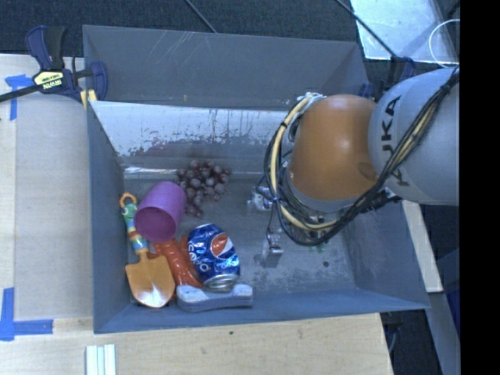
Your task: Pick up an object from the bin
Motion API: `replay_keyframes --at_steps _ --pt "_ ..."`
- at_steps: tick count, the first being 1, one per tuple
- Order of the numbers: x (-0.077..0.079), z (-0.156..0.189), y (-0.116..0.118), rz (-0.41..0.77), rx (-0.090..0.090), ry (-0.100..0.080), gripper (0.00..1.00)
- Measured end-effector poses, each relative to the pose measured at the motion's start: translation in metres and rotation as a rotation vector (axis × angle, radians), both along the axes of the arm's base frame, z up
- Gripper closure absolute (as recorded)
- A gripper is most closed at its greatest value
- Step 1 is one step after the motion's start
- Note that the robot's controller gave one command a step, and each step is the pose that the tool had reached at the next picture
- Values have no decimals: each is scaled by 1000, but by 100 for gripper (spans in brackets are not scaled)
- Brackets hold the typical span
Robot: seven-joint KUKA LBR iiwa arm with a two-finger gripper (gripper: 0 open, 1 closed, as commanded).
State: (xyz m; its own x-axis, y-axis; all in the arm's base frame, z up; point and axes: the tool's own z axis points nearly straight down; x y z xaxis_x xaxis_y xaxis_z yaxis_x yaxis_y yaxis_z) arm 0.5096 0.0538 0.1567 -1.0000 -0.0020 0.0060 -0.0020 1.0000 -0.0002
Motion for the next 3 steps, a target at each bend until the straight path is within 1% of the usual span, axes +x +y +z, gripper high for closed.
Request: replay_keyframes --at_steps 1,2,3 --pt "2 5 0 -2 1 -8 0" --pt "13 -77 77 187 1 -35 0" --pt "11 -43 84 177 0 -18 0"
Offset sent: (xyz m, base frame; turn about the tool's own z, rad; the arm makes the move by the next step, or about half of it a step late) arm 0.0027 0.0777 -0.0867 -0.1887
